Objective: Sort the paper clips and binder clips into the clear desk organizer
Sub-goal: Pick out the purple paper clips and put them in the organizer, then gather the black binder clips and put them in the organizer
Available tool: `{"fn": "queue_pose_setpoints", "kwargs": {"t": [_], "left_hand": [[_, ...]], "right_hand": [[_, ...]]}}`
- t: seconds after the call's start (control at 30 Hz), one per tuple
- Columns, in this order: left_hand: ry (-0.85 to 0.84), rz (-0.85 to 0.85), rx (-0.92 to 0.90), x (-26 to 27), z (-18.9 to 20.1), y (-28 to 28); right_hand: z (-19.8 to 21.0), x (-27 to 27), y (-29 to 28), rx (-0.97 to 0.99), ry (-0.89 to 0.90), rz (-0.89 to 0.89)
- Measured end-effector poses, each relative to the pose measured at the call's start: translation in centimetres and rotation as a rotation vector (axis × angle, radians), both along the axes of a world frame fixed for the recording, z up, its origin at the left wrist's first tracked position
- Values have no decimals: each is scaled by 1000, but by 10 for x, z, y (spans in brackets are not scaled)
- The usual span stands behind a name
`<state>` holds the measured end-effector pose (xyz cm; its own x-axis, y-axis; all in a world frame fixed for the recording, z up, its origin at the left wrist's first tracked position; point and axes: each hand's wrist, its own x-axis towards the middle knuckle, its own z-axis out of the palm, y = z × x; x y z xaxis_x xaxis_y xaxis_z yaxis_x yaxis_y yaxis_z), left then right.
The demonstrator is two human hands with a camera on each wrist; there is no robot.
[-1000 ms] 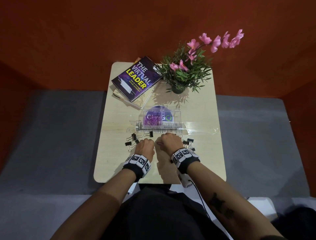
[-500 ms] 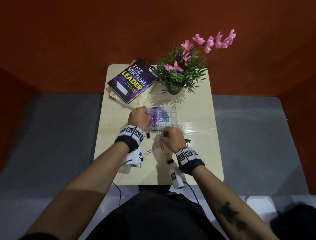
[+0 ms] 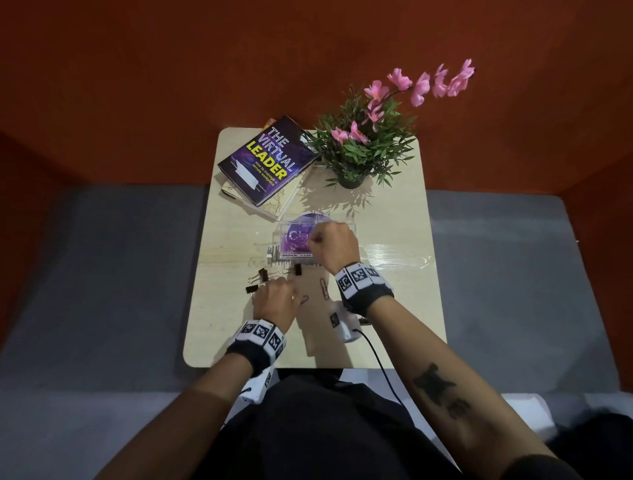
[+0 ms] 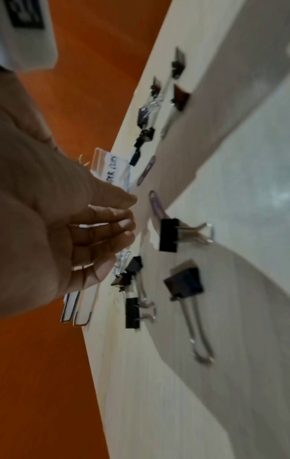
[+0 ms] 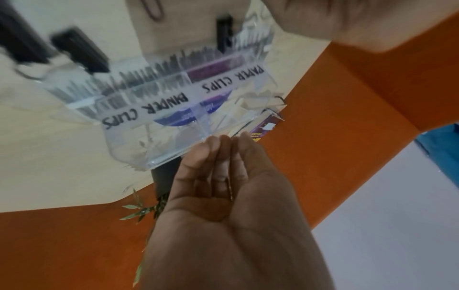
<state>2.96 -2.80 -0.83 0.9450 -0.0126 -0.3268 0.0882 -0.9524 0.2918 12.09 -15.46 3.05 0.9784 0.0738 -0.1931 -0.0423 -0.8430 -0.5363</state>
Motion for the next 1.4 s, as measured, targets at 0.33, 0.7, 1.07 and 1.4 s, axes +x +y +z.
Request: {"fn": "queue_pose_setpoints", "kwargs": {"t": [0.33,0.7,1.07,1.4], "left_hand": [[99,-130,168,-8,-8,-7],[228,-133,113,4,-10,-12],[-101,204,-202,84,45,-8],[-273,265,-255,80,22,21]], "right_hand": [[-39,-64,-25,-203,251,36],[-50,-62,-9,-192,324,11],[-45,-57,-10,-189,342,205],[-14,-30,-12,89,51,50]]}}
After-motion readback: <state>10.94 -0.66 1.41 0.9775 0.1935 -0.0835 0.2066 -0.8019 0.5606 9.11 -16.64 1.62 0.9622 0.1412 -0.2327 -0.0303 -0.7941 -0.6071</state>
